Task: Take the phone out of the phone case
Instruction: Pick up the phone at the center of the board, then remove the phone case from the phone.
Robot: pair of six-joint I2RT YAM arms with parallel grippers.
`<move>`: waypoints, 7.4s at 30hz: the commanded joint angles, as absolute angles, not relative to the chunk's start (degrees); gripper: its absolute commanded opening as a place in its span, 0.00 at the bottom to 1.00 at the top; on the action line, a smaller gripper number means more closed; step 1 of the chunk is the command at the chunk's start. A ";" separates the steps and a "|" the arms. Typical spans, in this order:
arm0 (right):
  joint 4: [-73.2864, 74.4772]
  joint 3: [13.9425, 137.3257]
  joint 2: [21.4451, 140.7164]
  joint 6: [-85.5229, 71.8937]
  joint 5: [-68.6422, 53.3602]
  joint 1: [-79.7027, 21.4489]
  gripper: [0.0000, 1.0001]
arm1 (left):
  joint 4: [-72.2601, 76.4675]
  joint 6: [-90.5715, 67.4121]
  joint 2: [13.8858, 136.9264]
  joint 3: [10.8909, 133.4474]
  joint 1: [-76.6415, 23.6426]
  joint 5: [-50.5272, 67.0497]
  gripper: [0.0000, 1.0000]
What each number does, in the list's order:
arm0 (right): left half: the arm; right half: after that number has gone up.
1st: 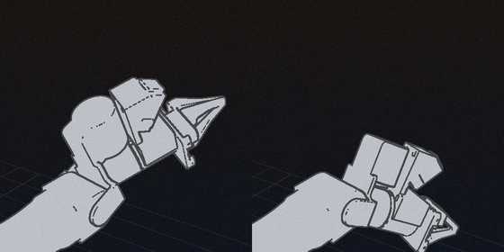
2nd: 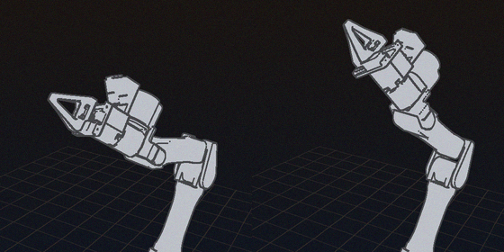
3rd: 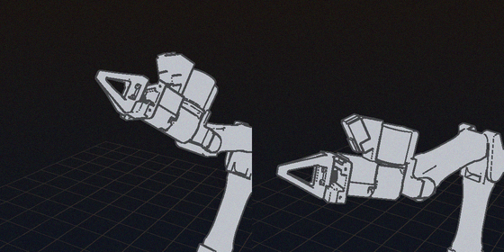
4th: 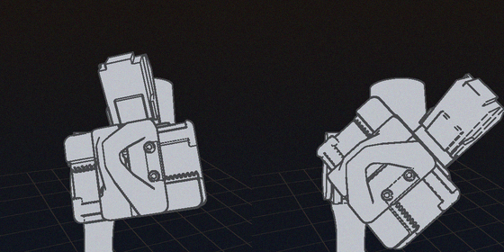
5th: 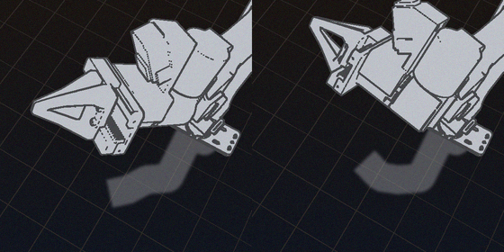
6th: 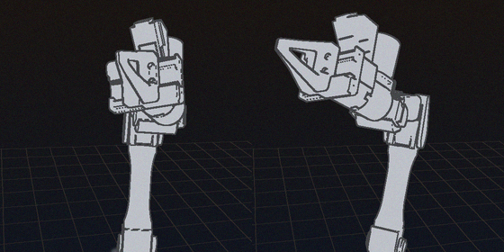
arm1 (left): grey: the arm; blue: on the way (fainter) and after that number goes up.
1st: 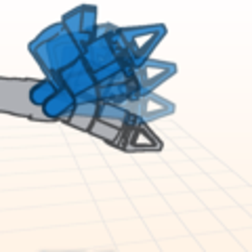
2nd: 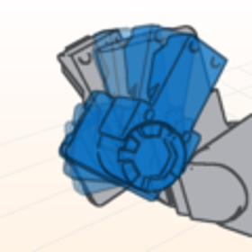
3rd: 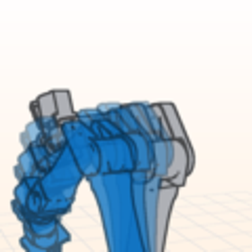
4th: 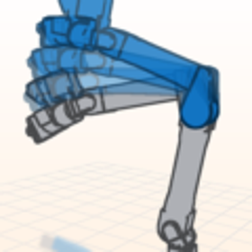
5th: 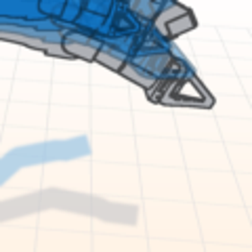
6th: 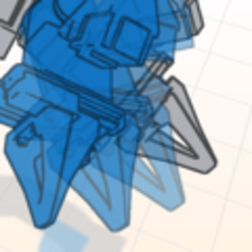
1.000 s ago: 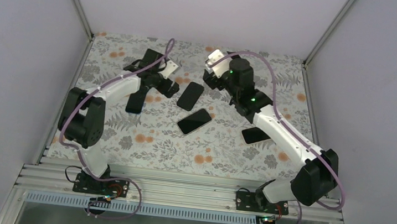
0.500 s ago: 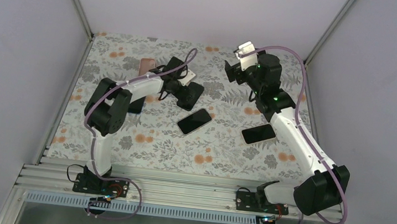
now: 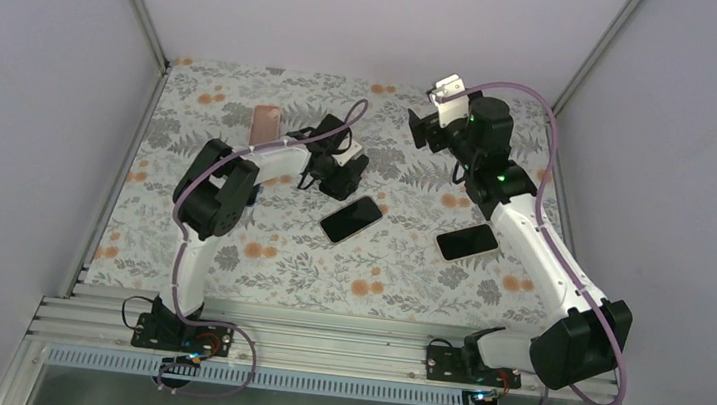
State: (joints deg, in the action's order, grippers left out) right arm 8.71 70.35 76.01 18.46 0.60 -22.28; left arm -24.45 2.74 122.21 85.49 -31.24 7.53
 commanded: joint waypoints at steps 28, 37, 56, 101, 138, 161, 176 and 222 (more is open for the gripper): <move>6.68 71.74 79.65 10.04 -5.14 -21.53 0.99 | -18.47 -0.09 115.22 80.37 -32.29 -5.31 0.60; 4.88 72.46 82.96 0.49 -8.34 -21.53 0.99 | -14.96 -1.78 109.07 78.49 -31.67 -3.65 0.57; 3.35 72.47 90.78 -22.97 -27.02 -21.27 0.91 | -10.38 -4.75 94.27 76.11 -31.89 2.06 0.57; -7.92 70.37 96.64 -39.07 -45.09 -18.55 0.04 | -19.65 3.40 90.32 80.13 -35.28 12.67 1.00; -15.08 71.42 86.31 -27.64 -78.51 -16.67 0.04 | -21.71 5.14 85.20 76.92 -22.10 66.67 0.63; -10.17 68.97 84.79 -25.65 -69.69 -17.96 0.41 | -16.54 -2.18 85.21 77.70 -23.05 64.00 0.03; -7.97 65.94 83.99 -21.53 -65.93 -21.92 0.38 | -11.68 -8.13 85.85 78.07 -21.81 66.82 0.02; -14.83 72.33 83.67 -32.35 -76.55 -18.37 0.04 | -26.56 11.69 81.68 72.42 -20.65 65.96 0.53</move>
